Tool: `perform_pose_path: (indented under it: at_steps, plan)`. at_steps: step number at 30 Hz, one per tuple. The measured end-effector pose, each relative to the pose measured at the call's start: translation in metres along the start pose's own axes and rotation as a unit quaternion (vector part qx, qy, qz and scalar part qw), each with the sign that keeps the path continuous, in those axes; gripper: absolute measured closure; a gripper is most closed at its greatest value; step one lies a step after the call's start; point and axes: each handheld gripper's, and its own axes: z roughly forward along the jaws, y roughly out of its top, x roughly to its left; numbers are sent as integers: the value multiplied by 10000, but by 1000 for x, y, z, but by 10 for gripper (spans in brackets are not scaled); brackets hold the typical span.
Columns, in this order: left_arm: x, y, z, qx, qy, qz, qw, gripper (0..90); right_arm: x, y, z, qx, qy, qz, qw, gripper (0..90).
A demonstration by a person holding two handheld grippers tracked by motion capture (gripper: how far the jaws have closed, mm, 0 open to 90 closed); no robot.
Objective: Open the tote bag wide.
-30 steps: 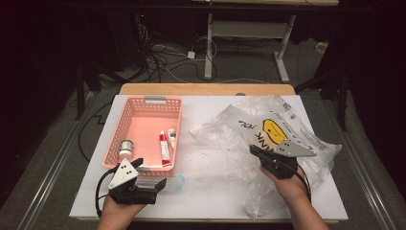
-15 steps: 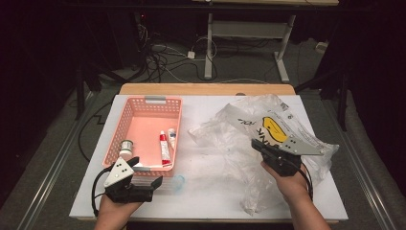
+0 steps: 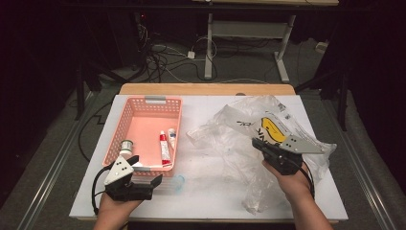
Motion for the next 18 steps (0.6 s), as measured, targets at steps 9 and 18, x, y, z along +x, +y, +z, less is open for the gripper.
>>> perform_pose_path:
  at_steps: [9,18]
  plan:
    - [3,17,3,-1,42,-142,9999,0,-1,1,-4,-61,-27,-29,10000,900]
    - [11,48,19,-91,-7,-115,9999,0,-5,-1,-2,-69,76,37,9999,900]
